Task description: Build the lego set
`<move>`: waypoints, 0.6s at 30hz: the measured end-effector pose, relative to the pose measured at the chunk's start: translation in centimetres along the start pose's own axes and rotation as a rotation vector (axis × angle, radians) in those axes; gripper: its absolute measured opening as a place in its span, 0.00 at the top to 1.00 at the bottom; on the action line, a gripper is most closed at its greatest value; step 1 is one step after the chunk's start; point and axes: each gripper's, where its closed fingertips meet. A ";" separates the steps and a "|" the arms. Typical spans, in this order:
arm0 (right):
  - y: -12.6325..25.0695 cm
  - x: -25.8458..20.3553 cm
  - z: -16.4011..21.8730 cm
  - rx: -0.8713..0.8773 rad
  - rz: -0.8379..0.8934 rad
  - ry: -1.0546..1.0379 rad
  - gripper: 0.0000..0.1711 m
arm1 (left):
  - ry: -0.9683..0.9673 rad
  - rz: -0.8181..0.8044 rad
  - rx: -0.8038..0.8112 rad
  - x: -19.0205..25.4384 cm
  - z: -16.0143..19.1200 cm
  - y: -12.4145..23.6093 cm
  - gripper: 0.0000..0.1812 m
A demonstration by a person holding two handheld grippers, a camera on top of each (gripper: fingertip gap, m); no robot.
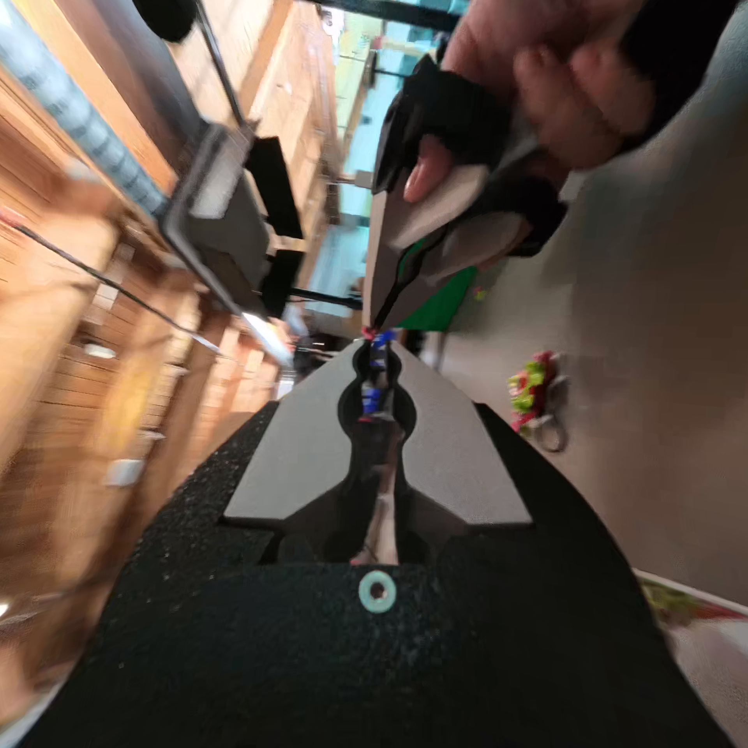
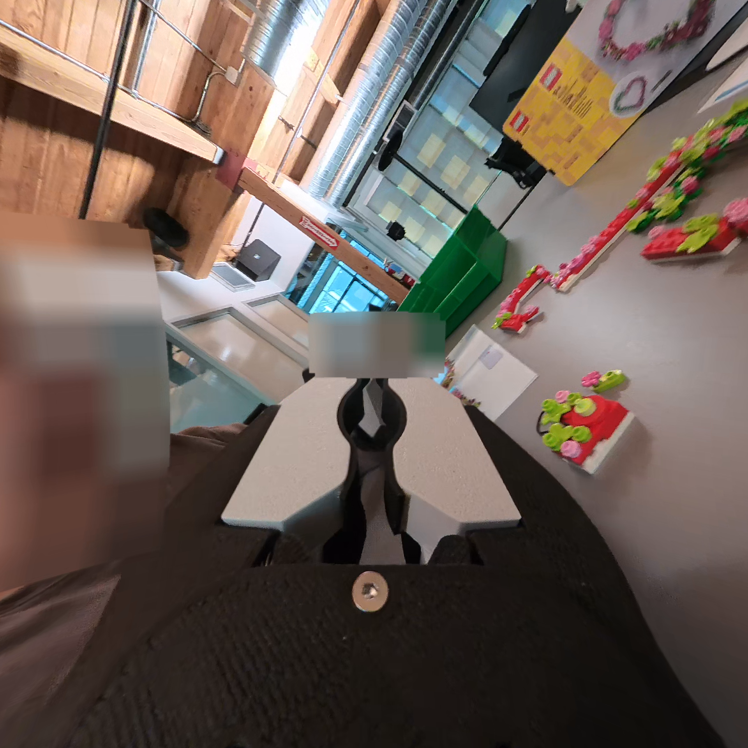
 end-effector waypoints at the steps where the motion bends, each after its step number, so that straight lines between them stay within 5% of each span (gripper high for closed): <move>1: 0.2 0.2 -0.4 0.017 0.023 0.031 1.00 | 0.119 0.096 0.032 0.8 0.1 -0.3 0.88; 8: 2.6 5.3 -2.3 -0.025 0.500 0.755 1.00 | 0.800 0.687 -0.036 6.5 3.1 -1.7 0.69; 13: 3.1 6.2 -2.1 -0.078 0.618 1.209 1.00 | 0.890 0.882 -0.069 9.0 4.6 -2.6 0.72; 18: 2.7 5.8 -0.9 -0.102 0.560 1.399 1.00 | 0.880 0.938 -0.020 9.2 4.4 -3.5 0.81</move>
Point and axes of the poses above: each gripper's, where its closed fingertips meet, y back along the fingers, z out of its underside, x = y × z across the jaws, and after that the axes turned 12 degrees about z, right-handed
